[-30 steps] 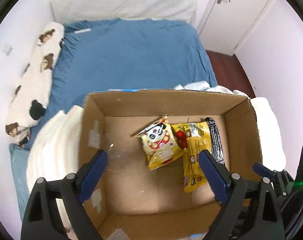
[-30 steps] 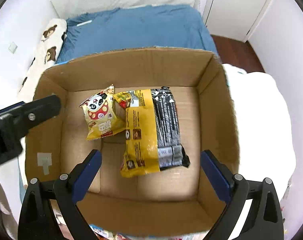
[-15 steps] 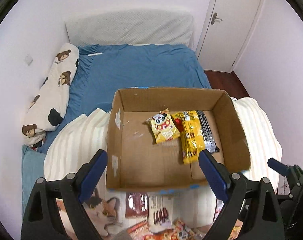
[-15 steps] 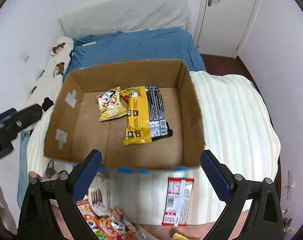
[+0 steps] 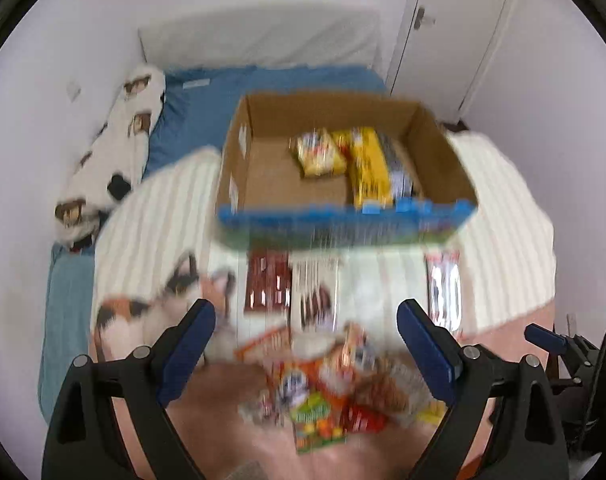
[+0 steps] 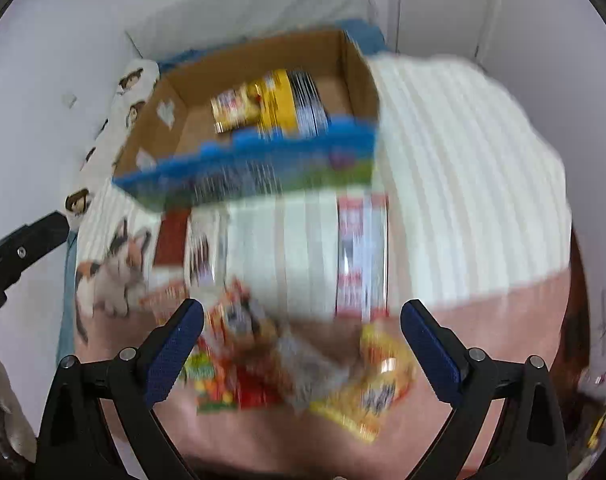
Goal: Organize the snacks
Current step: 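Withdraw both tools from the box toward the snack pile, then grasp the yellow chicken-cracker bag with the right tool while the left tool grasps a red panda bag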
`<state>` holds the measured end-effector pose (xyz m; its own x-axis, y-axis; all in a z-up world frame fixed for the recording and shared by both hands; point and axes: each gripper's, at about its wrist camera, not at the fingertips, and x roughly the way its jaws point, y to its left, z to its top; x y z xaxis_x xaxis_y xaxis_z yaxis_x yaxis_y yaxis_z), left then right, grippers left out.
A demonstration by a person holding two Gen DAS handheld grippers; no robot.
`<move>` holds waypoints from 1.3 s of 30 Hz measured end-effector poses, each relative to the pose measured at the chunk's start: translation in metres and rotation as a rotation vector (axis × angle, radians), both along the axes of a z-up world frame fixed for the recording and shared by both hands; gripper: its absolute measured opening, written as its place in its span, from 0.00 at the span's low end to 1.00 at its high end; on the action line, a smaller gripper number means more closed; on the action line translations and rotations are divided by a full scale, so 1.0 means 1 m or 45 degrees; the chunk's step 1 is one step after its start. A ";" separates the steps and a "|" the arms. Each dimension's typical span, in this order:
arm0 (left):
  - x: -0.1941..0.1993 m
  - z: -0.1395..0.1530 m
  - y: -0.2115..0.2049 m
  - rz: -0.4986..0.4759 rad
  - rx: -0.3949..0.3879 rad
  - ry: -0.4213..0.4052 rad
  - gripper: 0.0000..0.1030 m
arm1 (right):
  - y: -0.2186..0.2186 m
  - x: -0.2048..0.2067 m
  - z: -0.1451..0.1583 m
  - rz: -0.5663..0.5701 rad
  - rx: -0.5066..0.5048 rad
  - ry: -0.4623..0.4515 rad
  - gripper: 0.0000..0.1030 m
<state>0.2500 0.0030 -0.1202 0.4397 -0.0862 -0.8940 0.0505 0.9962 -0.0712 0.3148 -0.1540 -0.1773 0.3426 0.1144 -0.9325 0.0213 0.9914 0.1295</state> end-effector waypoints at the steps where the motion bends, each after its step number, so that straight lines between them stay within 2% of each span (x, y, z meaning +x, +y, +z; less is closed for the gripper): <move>1: -0.007 -0.010 0.000 0.006 -0.011 0.036 0.90 | -0.007 -0.010 -0.009 -0.019 0.015 0.030 0.98; 6: -0.031 -0.071 0.000 0.074 -0.039 0.246 0.90 | -0.043 -0.042 -0.056 -0.147 0.059 0.173 0.98; 10: -0.044 -0.120 -0.002 0.121 -0.043 0.390 0.90 | -0.069 -0.049 -0.092 -0.260 0.093 0.274 0.98; 13: -0.049 -0.147 -0.007 0.144 -0.039 0.471 0.90 | -0.080 -0.049 -0.117 -0.338 0.134 0.333 0.98; 17: -0.047 -0.164 -0.010 0.171 -0.086 0.532 0.90 | -0.080 -0.046 -0.149 -0.413 0.215 0.394 0.95; 18: -0.045 -0.164 -0.013 0.150 -0.074 0.519 0.90 | -0.079 -0.044 -0.159 -0.417 0.220 0.418 0.91; 20: -0.040 -0.160 -0.025 0.059 -0.026 0.487 0.90 | -0.077 -0.043 -0.168 -0.401 0.198 0.448 0.72; 21: -0.036 -0.157 -0.032 -0.004 0.009 0.464 0.90 | -0.077 -0.043 -0.169 -0.390 0.176 0.446 0.66; 22: -0.032 -0.153 -0.040 -0.065 0.063 0.437 0.90 | -0.078 -0.044 -0.168 -0.377 0.163 0.438 0.54; 23: -0.029 -0.151 -0.049 -0.135 0.129 0.406 0.90 | -0.082 -0.044 -0.167 -0.369 0.173 0.434 0.49; 25: -0.023 -0.152 -0.068 -0.277 0.239 0.375 0.90 | -0.090 -0.045 -0.163 -0.361 0.198 0.441 0.47; 29: -0.014 -0.173 -0.099 -0.493 0.388 0.424 0.90 | -0.100 -0.041 -0.151 -0.338 0.131 0.410 0.47; 32: -0.009 -0.193 -0.113 -0.583 0.479 0.470 0.90 | -0.098 -0.033 -0.155 -0.303 0.118 0.445 0.49; 36: -0.003 -0.215 -0.123 -0.643 0.485 0.549 0.90 | -0.090 -0.025 -0.163 -0.282 0.080 0.481 0.59; 39: 0.000 -0.226 -0.125 -0.641 0.429 0.599 0.89 | -0.081 -0.019 -0.168 -0.272 0.048 0.491 0.62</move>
<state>0.2502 -0.1215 -0.3466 -0.0135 0.1349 -0.9908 0.5437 0.8326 0.1060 0.2955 -0.2346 -0.3451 -0.0099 0.1151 -0.9933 0.2790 0.9542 0.1077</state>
